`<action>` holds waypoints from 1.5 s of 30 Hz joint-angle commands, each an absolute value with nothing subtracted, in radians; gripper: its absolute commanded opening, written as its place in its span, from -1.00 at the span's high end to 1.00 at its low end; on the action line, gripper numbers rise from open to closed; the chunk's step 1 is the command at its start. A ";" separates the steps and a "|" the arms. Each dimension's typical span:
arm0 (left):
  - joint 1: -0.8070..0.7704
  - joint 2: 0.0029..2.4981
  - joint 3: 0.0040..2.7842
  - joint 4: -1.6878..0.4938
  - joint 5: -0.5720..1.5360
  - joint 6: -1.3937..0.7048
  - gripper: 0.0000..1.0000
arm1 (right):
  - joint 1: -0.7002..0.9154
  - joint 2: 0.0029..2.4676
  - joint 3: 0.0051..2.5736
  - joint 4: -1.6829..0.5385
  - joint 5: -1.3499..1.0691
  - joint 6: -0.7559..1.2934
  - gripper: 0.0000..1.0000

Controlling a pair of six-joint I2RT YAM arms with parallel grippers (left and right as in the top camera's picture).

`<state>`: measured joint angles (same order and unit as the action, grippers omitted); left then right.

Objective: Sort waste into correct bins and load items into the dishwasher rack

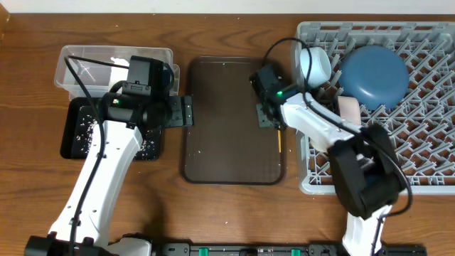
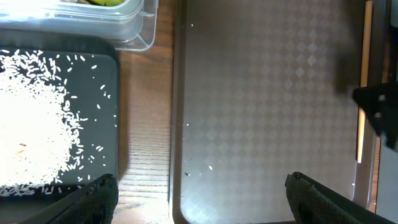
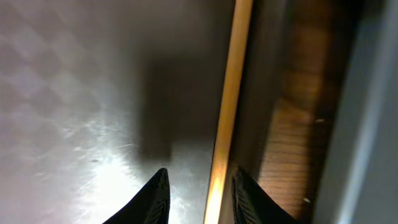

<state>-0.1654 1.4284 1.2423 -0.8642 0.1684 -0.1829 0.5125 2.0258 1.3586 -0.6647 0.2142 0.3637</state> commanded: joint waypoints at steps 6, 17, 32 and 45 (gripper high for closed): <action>-0.162 1.418 1.259 -0.867 0.155 -0.177 -0.78 | 0.504 2.062 1.365 -0.665 0.235 0.381 0.40; -0.162 1.418 1.259 -0.867 0.155 -0.177 -0.77 | 0.505 2.062 1.365 -0.711 0.155 0.351 0.98; -0.162 1.418 1.259 -0.867 0.155 -0.177 -0.77 | 0.501 1.766 1.562 -0.973 0.170 0.351 0.98; -0.162 1.418 1.259 -0.867 0.155 -0.177 -0.77 | 0.396 1.655 1.487 -1.149 0.340 0.359 0.98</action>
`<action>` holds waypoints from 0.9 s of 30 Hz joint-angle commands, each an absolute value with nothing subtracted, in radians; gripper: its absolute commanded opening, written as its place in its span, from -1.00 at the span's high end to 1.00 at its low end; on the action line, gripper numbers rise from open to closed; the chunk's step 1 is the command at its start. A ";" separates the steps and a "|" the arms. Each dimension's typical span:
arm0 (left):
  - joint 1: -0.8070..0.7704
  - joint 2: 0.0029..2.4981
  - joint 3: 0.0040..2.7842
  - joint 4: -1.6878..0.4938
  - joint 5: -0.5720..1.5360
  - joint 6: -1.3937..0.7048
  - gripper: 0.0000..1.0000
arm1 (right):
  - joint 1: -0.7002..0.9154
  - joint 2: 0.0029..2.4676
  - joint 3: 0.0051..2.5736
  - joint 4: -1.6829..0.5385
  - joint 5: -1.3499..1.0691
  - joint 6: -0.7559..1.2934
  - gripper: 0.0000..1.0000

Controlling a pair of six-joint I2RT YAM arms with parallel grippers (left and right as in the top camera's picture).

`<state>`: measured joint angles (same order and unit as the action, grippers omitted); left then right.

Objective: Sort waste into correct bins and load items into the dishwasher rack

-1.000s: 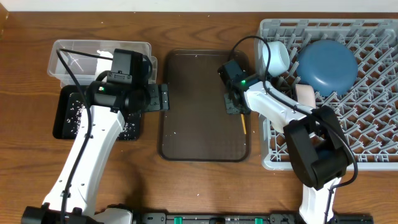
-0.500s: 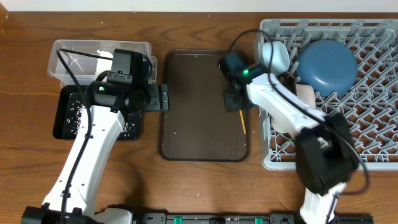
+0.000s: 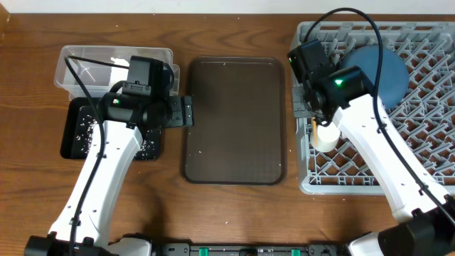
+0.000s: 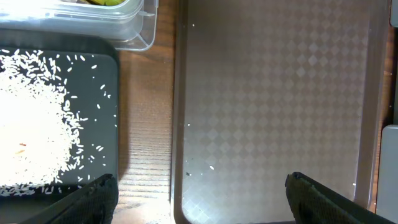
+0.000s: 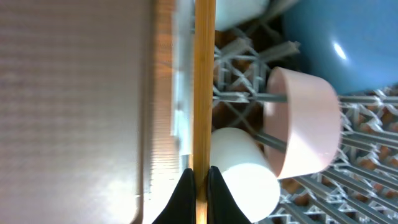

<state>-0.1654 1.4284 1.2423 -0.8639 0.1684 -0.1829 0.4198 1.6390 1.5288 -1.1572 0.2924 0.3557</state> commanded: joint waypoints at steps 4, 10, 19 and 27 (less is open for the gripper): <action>-0.162 1.418 1.259 -0.867 0.155 -0.177 -0.78 | 0.374 1.655 1.413 -1.085 0.332 0.359 0.98; -0.162 1.418 1.259 -0.867 0.155 -0.177 -0.77 | 0.373 1.655 1.356 -1.018 0.321 0.358 0.99; -0.162 1.418 1.259 -0.867 0.155 -0.177 -0.77 | 0.373 1.655 1.353 -1.006 0.321 0.358 0.25; -0.162 1.418 1.259 -0.867 0.155 -0.177 -0.77 | 0.374 1.653 1.356 -1.002 0.320 0.358 0.18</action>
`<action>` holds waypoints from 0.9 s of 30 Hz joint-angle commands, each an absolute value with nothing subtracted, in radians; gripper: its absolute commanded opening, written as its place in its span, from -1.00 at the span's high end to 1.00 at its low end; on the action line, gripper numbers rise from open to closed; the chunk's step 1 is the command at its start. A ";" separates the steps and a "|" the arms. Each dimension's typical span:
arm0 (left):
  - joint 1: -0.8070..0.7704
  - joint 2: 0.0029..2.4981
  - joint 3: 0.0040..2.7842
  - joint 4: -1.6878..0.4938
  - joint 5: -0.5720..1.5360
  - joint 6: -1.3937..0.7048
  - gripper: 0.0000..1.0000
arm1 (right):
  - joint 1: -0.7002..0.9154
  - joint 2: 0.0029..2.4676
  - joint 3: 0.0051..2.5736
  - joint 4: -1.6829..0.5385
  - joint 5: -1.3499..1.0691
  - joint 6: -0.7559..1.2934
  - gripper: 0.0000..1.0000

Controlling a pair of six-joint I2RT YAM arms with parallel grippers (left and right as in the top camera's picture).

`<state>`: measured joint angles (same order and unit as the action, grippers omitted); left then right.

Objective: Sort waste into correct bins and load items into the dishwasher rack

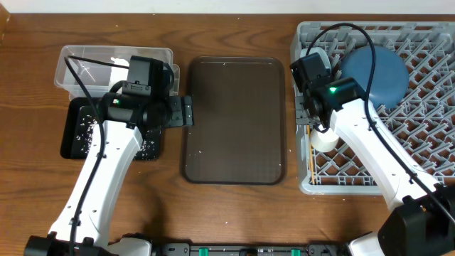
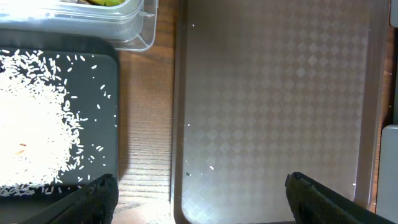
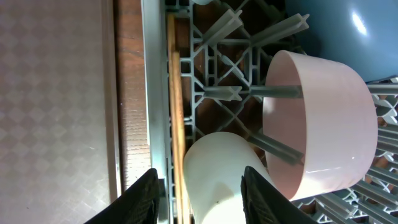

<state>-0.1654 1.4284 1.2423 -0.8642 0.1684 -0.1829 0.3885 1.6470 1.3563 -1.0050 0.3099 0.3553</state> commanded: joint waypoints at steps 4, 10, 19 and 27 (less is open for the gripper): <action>-0.162 1.418 1.259 -0.867 0.155 -0.177 -0.77 | 0.374 1.619 1.395 -1.019 0.287 0.328 0.18; -0.162 1.418 1.259 -0.867 0.155 -0.177 -0.77 | 0.374 1.472 1.512 -1.116 0.278 0.317 -0.06; -0.162 1.418 1.259 -0.867 0.155 -0.177 -0.77 | 0.374 1.219 1.539 -1.153 0.198 0.317 -0.98; -0.162 1.418 1.259 -0.867 0.155 -0.177 -0.77 | 0.373 1.106 1.539 -1.277 0.281 0.317 -0.99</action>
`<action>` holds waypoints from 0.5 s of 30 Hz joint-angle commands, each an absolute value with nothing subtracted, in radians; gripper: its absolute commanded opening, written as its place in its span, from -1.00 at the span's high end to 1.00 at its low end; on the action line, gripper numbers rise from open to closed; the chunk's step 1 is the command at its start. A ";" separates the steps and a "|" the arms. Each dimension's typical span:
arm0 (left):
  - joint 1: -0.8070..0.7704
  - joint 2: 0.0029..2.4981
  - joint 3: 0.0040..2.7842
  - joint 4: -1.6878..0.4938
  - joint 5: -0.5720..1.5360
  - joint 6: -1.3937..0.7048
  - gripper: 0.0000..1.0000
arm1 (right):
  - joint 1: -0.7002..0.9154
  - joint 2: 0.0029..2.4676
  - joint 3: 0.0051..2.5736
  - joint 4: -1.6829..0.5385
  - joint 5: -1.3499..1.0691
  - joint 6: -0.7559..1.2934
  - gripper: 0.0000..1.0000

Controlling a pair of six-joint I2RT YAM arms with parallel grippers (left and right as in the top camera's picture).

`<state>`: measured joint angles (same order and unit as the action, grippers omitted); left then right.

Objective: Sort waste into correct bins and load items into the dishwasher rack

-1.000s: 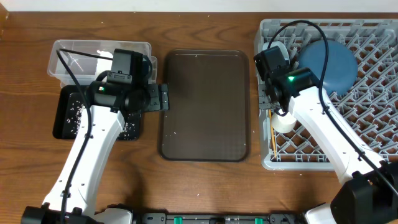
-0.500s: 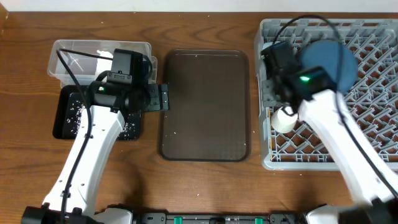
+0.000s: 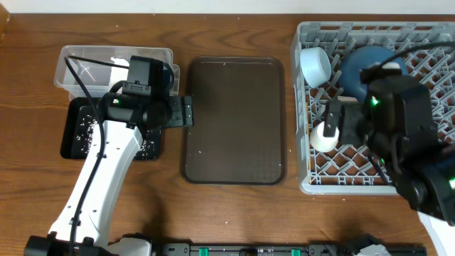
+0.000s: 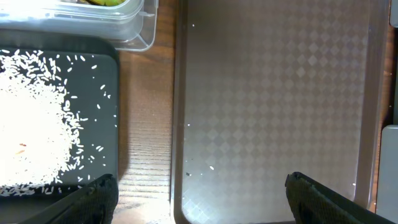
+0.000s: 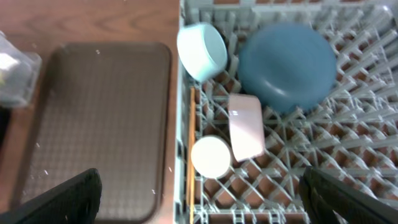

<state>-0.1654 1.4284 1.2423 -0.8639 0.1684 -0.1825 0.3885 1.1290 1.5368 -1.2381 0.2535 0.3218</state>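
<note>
A wooden chopstick [image 5: 190, 155] lies along the left edge of the grey dishwasher rack [image 3: 426, 35], next to a white cup [image 5: 211, 156]. The rack also holds a pink cup [image 5: 245, 134], a light blue cup [image 5: 202, 43] and a blue bowl [image 5: 286, 59]. My right gripper [image 5: 202, 208] hangs open high above the rack's left part, empty. In the overhead view the right arm [image 3: 387, 124] covers the rack's middle. My left gripper [image 4: 199, 205] is open and empty over the left edge of the bare brown tray [image 3: 233, 121].
A black tray [image 3: 75, 131] scattered with white rice sits at the left. Behind it stands a clear plastic bin [image 3: 89, 64]. The table [image 3: 234, 213] is brown wood. The left arm [image 3: 106, 163] reaches in from the front left.
My right gripper was low at the rack's left edge, open beside the chopstick; now it is high above the rack, still open. The left arm has not moved.
My right gripper's fingers stood around the chopstick at the brown tray's right edge. Then it was shut on the chopstick over the rack's left side. Then it was open, with the chopstick lying in the rack. Now it hangs high above.
</note>
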 commanded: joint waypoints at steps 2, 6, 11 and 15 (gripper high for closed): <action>-0.162 1.418 1.259 -0.867 0.155 -0.177 -0.77 | 0.373 1.097 1.539 -1.335 0.281 0.317 -0.99; -0.162 1.418 1.259 -0.867 0.155 -0.177 -0.77 | 0.373 1.104 1.534 -1.359 0.284 0.318 -0.98; -0.162 1.418 1.259 -0.867 0.155 -0.177 -0.78 | 0.326 1.105 1.467 -1.233 0.340 0.316 -0.98; -0.162 1.418 1.259 -0.867 0.155 -0.177 -0.77 | 0.234 1.002 1.276 -0.971 0.278 0.297 -0.98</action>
